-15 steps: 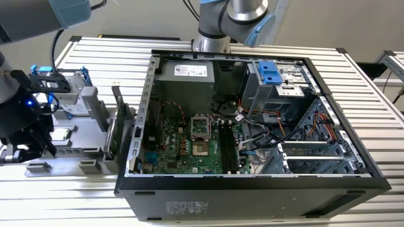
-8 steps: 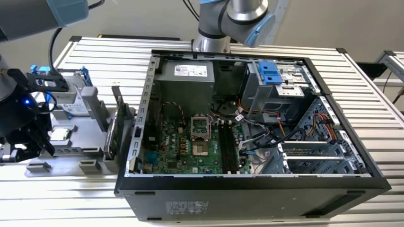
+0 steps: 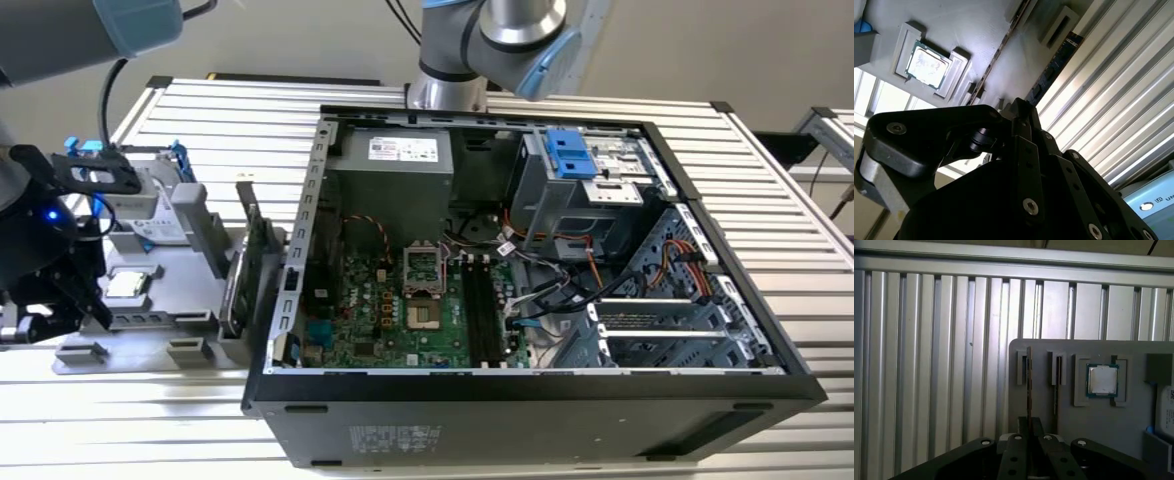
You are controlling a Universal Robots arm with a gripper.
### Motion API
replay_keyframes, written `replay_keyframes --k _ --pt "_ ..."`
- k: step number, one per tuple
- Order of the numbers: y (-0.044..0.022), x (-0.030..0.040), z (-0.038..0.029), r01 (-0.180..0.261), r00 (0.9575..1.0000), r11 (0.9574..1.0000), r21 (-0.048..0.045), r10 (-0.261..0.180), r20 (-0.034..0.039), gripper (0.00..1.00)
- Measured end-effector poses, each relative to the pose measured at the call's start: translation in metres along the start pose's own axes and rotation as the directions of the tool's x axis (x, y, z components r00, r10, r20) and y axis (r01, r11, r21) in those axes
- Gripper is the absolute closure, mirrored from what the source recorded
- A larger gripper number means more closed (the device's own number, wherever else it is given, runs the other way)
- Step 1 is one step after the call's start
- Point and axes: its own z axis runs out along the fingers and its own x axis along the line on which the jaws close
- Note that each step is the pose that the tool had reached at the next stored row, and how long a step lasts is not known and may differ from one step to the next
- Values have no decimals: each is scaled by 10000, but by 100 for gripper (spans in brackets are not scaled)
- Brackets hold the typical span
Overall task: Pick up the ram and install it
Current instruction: 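Pick up the ram and move it above insertion slot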
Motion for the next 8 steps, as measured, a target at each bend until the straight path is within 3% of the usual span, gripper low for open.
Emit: replay_keyframes --k 8 --pt "11 0 1 -1 10000 10000 0 1 0 100"
